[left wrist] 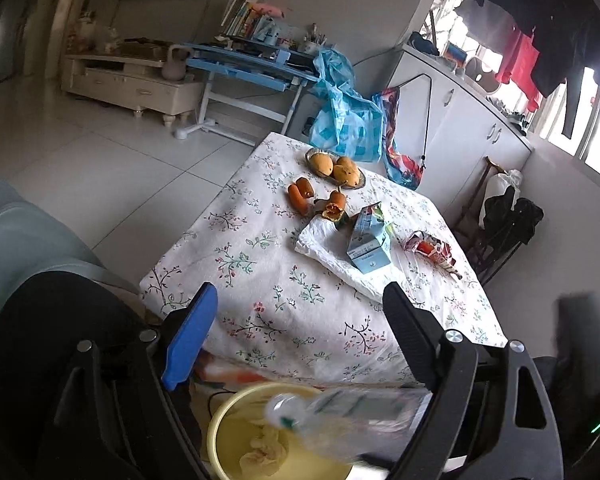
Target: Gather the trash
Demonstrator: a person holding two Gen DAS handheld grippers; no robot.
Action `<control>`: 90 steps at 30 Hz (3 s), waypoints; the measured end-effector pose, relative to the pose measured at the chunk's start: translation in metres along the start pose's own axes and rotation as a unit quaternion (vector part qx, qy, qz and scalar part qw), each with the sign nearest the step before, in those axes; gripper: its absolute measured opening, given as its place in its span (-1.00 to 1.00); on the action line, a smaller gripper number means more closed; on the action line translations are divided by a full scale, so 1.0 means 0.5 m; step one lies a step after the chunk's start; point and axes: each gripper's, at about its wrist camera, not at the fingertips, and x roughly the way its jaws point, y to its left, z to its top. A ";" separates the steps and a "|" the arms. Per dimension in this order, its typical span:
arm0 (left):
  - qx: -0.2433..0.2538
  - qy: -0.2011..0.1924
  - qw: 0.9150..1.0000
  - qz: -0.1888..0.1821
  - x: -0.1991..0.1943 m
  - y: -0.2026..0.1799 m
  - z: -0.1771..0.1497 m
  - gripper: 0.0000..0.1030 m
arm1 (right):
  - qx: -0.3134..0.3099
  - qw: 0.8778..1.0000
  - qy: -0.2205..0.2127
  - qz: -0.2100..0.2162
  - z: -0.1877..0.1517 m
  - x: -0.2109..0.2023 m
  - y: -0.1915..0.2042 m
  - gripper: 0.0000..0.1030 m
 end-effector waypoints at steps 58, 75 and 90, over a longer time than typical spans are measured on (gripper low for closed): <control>0.045 0.018 0.998 0.034 0.024 -0.026 -0.013 0.76 | 0.107 0.988 -0.093 -0.065 -0.072 0.064 -0.044 0.60; 0.046 0.018 0.998 0.034 0.023 -0.028 -0.011 0.77 | 0.107 0.988 -0.095 -0.065 -0.073 0.062 -0.044 0.60; -0.010 0.050 0.999 0.004 0.085 0.006 0.053 0.77 | 0.149 0.976 -0.132 -0.085 -0.071 0.022 -0.075 0.60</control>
